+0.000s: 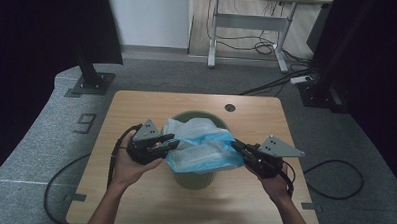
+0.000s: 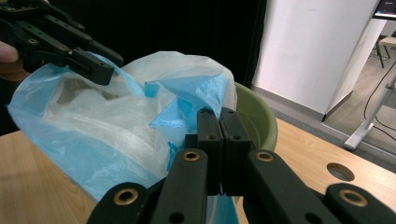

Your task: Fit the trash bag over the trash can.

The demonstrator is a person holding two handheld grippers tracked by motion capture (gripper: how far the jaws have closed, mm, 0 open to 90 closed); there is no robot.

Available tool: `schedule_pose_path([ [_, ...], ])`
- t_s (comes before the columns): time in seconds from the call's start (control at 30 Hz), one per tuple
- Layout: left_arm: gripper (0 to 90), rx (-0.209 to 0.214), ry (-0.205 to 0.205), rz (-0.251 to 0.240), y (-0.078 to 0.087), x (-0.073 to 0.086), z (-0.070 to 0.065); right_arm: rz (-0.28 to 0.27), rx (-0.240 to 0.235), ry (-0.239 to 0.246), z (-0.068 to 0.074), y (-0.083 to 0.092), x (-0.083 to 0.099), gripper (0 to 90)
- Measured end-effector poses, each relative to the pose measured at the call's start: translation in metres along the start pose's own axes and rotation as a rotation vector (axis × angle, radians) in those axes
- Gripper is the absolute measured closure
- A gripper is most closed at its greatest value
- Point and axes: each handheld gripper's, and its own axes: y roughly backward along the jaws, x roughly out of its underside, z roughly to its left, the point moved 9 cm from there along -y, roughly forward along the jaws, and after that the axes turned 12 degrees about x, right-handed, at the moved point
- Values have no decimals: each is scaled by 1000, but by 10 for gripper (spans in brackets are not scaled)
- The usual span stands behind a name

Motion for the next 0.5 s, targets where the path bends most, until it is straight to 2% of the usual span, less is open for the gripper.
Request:
schedule_pose_path([
  [0.03, 761, 8, 0, -3, -1, -1, 0, 0, 0, -2, 0, 0, 0, 874],
  [0.07, 841, 11, -5, -3, -3, -2, 0, 0, -2, -2, 0, -1, -1, 873],
  [0.1, 841, 12, -8, -4, -4, -3, 0, 0, -2, -2, 0, -1, -1, 873],
  [0.13, 883, 21, -4, -13, -5, -5, 2, 1, -6, 4, 1, -1, -1, 868],
  [0.23, 894, 24, 10, -36, -6, -8, 5, 1, -8, 9, 2, -1, -1, 851],
  [0.27, 897, 24, 19, -48, -6, -9, 7, 0, -12, 11, 2, -1, -2, 815],
  [0.33, 899, 24, 47, -85, -4, -12, 12, -16, 11, 6, -1, 2, -4, 714],
  [0.47, 900, 5, 78, -120, -1, -14, 19, -47, 32, -9, -3, 11, -9, 648],
  [0.5, 900, -7, 83, -128, 1, -14, 20, -72, 34, -17, -2, 22, -12, 626],
])
